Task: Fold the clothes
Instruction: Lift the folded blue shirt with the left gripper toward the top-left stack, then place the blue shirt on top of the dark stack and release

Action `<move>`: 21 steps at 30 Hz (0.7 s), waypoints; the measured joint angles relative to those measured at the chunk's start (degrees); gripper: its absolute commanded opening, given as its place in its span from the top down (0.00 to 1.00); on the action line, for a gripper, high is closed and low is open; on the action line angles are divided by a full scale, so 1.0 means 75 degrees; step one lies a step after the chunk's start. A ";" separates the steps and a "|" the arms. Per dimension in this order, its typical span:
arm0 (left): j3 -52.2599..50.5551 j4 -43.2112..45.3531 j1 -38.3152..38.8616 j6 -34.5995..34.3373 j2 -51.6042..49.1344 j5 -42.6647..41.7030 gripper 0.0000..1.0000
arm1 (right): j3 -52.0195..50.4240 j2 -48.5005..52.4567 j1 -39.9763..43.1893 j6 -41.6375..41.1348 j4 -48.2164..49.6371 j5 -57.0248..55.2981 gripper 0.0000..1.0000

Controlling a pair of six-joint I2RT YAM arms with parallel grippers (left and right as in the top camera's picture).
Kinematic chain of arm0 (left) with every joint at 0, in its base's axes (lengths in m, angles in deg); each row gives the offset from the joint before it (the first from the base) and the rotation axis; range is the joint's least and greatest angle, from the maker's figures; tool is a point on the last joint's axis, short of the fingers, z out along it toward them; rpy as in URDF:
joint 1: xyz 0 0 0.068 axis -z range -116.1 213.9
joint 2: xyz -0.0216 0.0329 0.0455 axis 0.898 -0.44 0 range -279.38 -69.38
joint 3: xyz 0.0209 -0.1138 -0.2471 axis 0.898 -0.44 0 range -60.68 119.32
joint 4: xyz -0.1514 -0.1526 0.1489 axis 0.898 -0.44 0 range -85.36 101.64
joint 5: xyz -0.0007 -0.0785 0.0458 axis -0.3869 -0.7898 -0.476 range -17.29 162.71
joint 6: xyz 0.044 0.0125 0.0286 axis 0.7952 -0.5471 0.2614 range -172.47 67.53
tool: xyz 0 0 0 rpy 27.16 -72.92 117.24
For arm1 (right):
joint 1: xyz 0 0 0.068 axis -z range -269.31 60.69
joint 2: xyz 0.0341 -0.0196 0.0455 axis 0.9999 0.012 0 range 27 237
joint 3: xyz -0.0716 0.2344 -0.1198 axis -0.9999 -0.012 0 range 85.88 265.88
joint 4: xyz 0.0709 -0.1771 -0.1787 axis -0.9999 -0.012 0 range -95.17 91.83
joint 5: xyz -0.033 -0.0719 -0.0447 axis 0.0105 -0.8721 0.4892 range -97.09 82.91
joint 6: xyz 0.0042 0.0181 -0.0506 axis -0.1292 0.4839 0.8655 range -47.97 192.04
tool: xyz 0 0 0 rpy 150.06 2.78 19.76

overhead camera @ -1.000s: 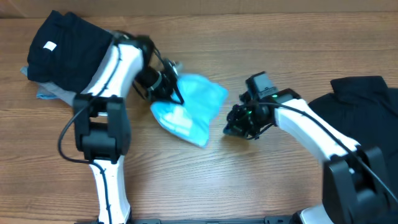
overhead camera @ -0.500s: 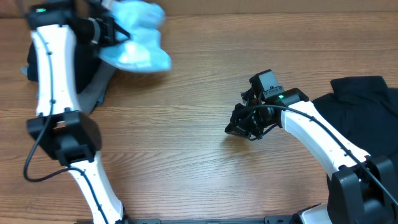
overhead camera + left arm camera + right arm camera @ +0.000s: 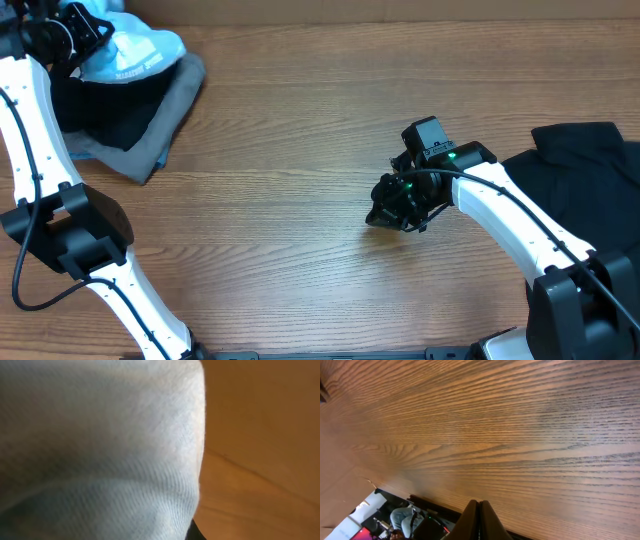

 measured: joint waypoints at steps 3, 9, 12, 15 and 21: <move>0.0000 0.0615 0.0006 -0.0323 -0.0050 0.0318 0.96 | 0.0000 0.0003 0.0003 0.0003 -0.0102 0.0006 0.96; 0.0000 0.1530 0.0003 -0.0793 -0.0289 0.0498 0.96 | 0.0000 0.0003 0.0003 0.0000 -0.0335 -0.0020 0.96; 0.0000 0.1550 0.0006 -0.0906 -0.0341 0.0522 0.96 | 0.0000 0.0000 0.0003 0.0003 -0.0341 -0.0038 0.96; 0.0000 0.1536 0.0017 -0.0970 -0.0344 0.0536 0.96 | 0.0000 0.0003 0.0003 0.0000 -0.0347 -0.0044 0.96; 0.0000 0.1282 0.0023 -0.0965 -0.0557 0.0638 0.96 | 0.0000 0.0000 0.0003 0.0000 -0.0376 -0.0061 0.96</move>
